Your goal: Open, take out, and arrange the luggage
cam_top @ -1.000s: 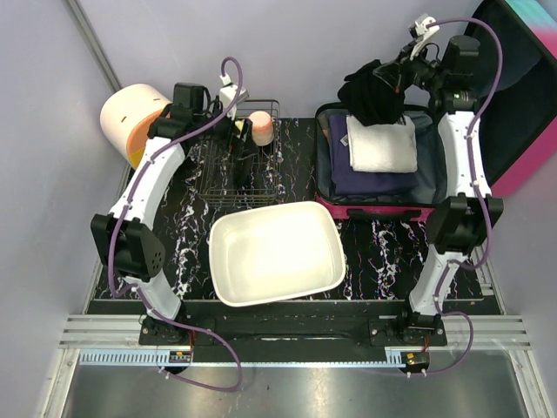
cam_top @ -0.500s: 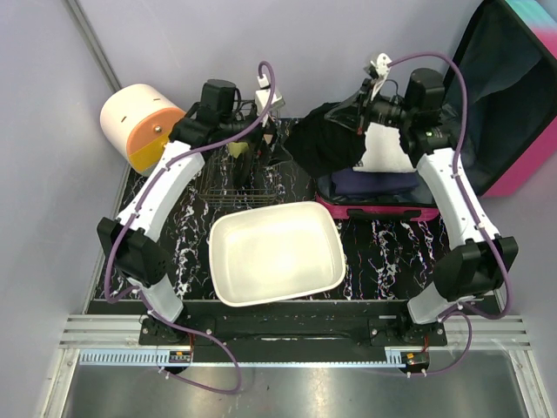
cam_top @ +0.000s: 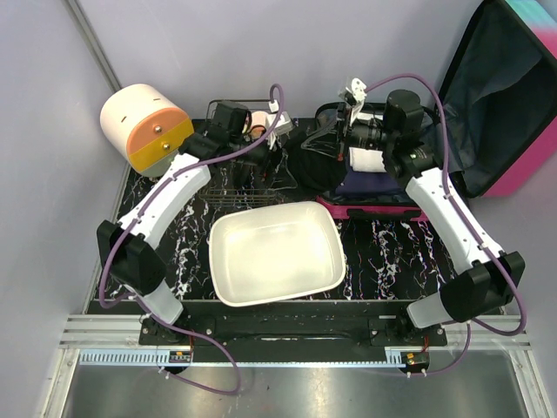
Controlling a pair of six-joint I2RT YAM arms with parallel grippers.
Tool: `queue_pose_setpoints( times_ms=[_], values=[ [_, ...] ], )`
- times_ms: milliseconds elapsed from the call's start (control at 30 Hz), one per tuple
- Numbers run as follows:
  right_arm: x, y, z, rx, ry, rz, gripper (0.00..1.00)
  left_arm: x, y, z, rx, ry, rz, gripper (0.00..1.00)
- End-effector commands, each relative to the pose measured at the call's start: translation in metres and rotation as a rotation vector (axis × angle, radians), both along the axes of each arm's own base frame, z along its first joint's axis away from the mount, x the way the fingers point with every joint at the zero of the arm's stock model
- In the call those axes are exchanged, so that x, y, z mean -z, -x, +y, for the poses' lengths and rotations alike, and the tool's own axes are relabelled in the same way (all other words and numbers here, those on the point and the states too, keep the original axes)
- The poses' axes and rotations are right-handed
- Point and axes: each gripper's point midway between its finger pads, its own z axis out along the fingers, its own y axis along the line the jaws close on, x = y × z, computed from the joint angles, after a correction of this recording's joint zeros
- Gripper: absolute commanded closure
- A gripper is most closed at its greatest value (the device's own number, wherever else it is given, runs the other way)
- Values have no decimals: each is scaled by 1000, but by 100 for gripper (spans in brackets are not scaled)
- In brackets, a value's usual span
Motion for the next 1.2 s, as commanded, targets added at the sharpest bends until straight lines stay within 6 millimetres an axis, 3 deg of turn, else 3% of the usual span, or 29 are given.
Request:
queue_pose_setpoints(
  times_ms=[0,33,67,133,167,200,233,300,333,533,633,767,933,1167],
  values=[
    [-35,27,5,-53,-56,-101,100,-35,31,-4,121,116,-43,30],
    [-34,27,5,-51,-54,-95,100,-32,36,-2,133,113,-31,38],
    [-32,27,5,-51,-53,-90,100,-28,43,0,141,103,-2,54],
    [-28,26,5,-50,-44,-70,99,-25,61,5,179,102,26,72],
    [-23,26,5,-45,-33,-42,86,-21,70,9,184,93,53,83],
    [-22,25,4,-36,-29,-32,52,-10,80,14,179,76,88,99],
    [-20,22,3,-14,-22,-27,34,0,84,16,166,47,99,100],
    [-16,20,0,18,-7,0,18,24,102,27,169,-8,151,100],
    [-17,17,-4,46,2,-19,1,31,108,31,172,-30,163,100],
    [0,9,-23,162,51,11,0,76,165,58,270,-158,324,100],
    [10,6,-28,187,74,32,0,103,179,70,305,-258,443,100],
    [18,1,-31,212,92,44,0,143,176,82,352,-406,594,98],
    [27,-11,-39,254,123,43,0,165,162,84,326,-420,632,94],
    [38,-20,-49,286,157,53,0,212,135,112,176,-579,680,77]
  ],
)
